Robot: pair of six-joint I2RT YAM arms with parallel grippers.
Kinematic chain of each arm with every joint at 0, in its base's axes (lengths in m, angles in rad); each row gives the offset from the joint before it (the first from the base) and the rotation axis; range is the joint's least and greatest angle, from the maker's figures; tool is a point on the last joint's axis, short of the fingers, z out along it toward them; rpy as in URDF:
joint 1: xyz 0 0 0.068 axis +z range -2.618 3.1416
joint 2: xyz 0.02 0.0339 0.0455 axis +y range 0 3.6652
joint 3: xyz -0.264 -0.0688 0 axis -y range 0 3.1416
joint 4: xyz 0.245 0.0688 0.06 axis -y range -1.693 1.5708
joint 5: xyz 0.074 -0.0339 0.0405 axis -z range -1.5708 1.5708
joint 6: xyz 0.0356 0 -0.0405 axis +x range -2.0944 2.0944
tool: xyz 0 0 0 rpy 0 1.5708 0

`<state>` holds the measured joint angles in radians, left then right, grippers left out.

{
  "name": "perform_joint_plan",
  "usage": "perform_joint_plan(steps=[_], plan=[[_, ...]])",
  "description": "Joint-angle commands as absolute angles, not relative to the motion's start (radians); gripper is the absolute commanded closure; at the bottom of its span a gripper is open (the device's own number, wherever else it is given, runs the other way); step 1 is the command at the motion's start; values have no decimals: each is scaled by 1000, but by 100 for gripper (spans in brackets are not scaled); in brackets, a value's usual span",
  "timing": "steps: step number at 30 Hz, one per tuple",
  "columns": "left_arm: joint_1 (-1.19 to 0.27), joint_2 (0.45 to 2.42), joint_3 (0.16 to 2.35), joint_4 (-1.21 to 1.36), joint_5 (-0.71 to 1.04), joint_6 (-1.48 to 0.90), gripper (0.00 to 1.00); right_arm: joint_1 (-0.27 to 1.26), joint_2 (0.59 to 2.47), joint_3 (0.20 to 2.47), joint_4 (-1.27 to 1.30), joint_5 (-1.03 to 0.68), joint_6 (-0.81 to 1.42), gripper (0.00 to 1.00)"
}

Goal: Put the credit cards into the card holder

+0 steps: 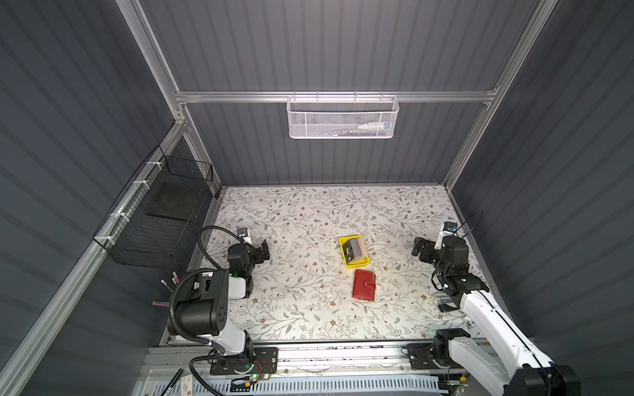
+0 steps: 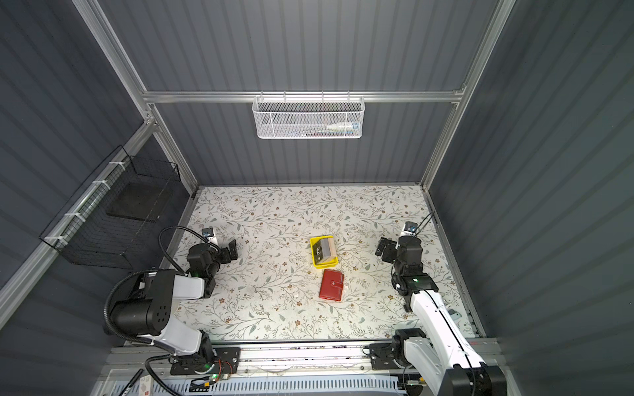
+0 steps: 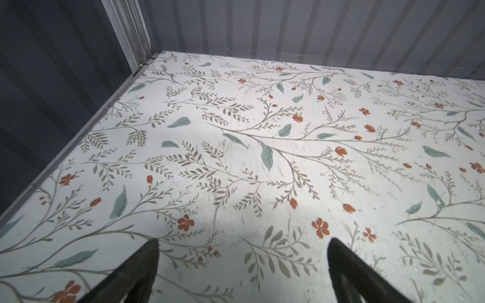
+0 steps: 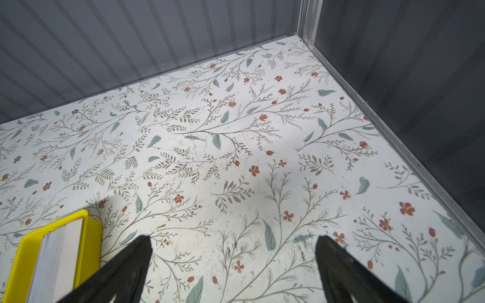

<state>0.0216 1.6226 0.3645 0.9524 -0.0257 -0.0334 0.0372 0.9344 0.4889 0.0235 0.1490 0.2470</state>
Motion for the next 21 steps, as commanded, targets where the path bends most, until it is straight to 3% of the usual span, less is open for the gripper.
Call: perform_joint_plan(steps=[1, 9, 16, 21], plan=[[25, 1695, 356, 1111, 3, -33, 0, 0, 963, 468, 137, 125, 204, 1], [21, 1707, 448, 942, 38, -3, 0, -75, 1089, 418, 354, 89, 154, 1], [15, 1712, 445, 958, 28, -2, 0, -89, 1242, 340, 684, 85, 72, 1], [12, 1711, 448, 953, 20, 0, 0, -105, 1273, 351, 723, 39, 67, 1]])
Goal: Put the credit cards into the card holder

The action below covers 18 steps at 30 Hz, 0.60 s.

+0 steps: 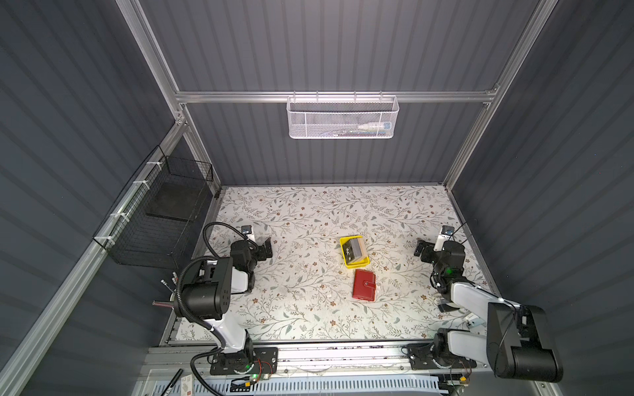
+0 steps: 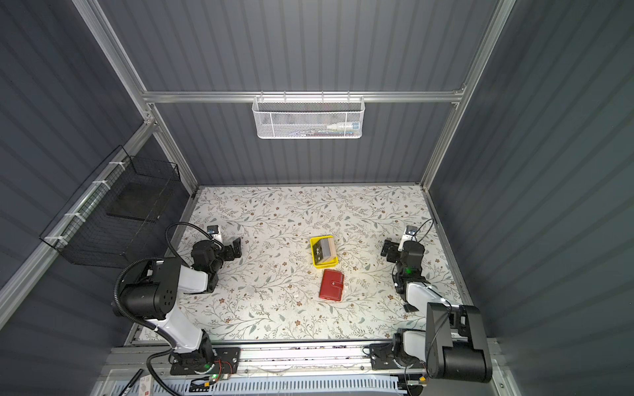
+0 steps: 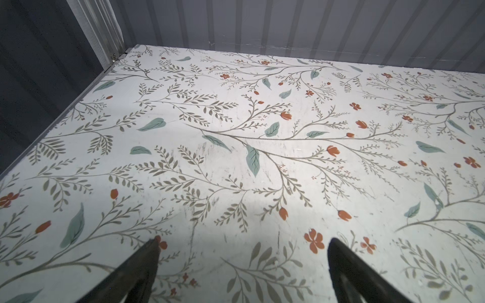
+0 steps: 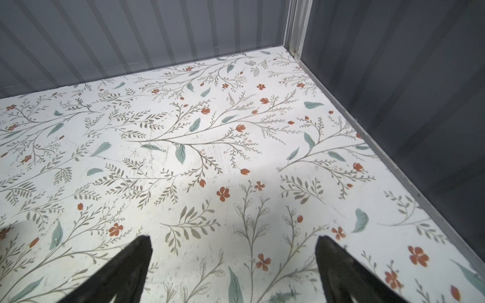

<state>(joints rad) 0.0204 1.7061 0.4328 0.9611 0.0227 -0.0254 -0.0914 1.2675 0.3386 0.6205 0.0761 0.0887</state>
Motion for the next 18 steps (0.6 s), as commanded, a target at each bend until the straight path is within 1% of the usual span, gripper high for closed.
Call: perform_joint_plan(steps=[1, 5, 6, 11, 14, 16, 18], plan=[[11, 1711, 449, 950, 18, 0, 0, -107, 1277, 354, 721, 25, 66, 1], [4, 1713, 459, 932, 2, 3, 0, -109, 1283, 308, 839, -46, 97, 1], [2, 1713, 459, 931, 0, 5, 0, -110, 1306, 286, 904, -67, 94, 1], [-2, 1713, 462, 925, -9, 6, 0, -110, 1483, 230, 1201, -69, 96, 1], [-3, 1713, 463, 923, -11, 8, 0, -112, 1441, 262, 1068, -64, 95, 1], [-4, 1713, 463, 922, -12, 9, 0, -112, 1466, 276, 1083, -16, 114, 1], [-3, 1713, 463, 923, -12, 8, 0, -110, 1450, 282, 1046, -12, 116, 1]])
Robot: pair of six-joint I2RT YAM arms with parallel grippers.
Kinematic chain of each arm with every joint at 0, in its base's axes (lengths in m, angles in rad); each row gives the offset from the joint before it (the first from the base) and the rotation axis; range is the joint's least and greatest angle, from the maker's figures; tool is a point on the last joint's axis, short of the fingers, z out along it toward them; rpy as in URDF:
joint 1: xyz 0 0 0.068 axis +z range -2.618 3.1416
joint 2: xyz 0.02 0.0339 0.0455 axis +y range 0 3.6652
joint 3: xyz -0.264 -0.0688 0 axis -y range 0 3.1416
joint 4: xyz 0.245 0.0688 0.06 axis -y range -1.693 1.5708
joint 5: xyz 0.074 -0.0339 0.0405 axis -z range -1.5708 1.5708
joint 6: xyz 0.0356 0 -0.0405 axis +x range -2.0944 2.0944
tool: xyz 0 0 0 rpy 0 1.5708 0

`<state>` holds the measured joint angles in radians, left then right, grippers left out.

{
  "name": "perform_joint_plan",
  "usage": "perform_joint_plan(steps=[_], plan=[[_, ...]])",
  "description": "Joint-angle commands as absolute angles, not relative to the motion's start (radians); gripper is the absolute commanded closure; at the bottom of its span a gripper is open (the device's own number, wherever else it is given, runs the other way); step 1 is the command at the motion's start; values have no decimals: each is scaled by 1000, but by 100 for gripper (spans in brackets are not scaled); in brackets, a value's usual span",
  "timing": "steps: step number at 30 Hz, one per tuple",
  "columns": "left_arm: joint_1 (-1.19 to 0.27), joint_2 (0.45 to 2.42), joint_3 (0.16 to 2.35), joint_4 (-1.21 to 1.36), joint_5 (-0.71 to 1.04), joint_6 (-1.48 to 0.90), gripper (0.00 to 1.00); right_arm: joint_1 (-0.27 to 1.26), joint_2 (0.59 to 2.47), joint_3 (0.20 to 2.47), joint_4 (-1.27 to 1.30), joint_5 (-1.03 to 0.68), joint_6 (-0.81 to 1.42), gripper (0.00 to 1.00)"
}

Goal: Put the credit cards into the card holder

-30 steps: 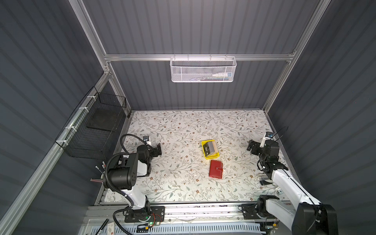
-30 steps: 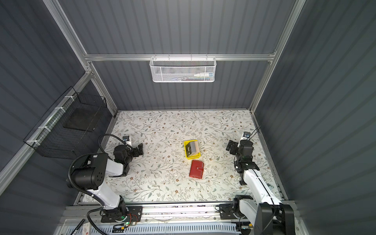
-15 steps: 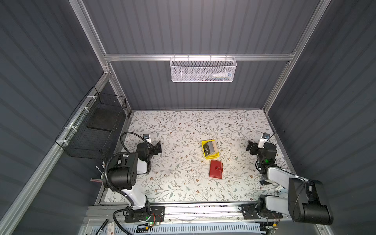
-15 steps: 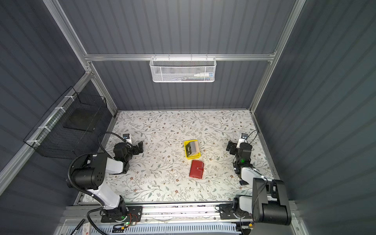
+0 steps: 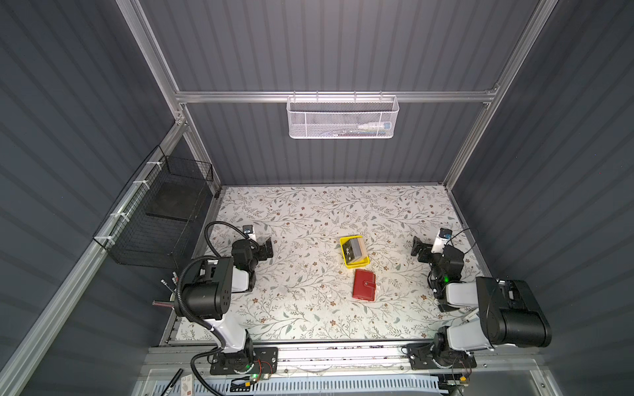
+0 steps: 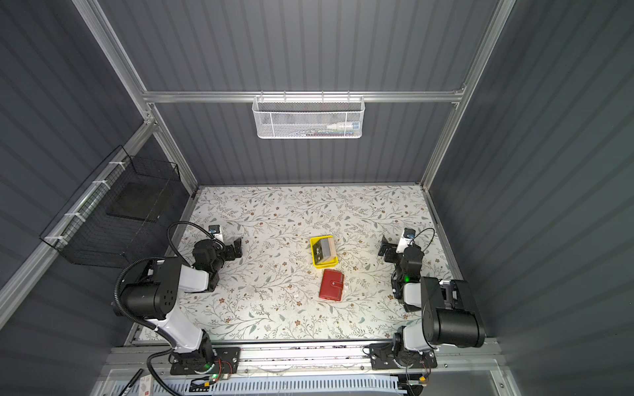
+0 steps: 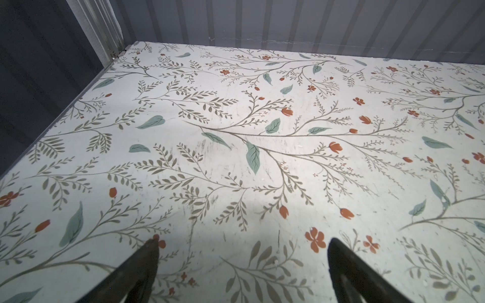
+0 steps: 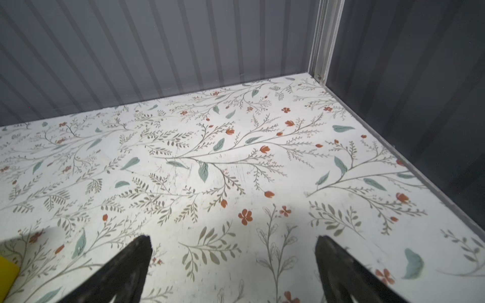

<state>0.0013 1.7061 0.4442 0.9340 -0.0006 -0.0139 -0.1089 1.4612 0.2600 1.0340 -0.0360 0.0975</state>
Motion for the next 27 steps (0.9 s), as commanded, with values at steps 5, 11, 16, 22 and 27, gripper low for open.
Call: perform_joint_plan(steps=[5, 11, 16, 22, 27], plan=[[-4, 1714, 462, 924, -12, 8, 0, -110, 1459, 280, 1061, -11, 115, 1], [-5, 1713, 462, 925, -12, 8, 0, -115, 1465, 267, 1098, -311, 10, 1], [-5, 1713, 463, 925, -12, 8, 0, -118, 1462, 297, 1040, -347, 8, 1], [-5, 1713, 462, 925, -12, 8, 0, -117, 1466, 303, 1032, -347, 9, 1], [-5, 1713, 462, 924, -12, 8, 0, -116, 1464, 276, 1081, -347, 9, 1]])
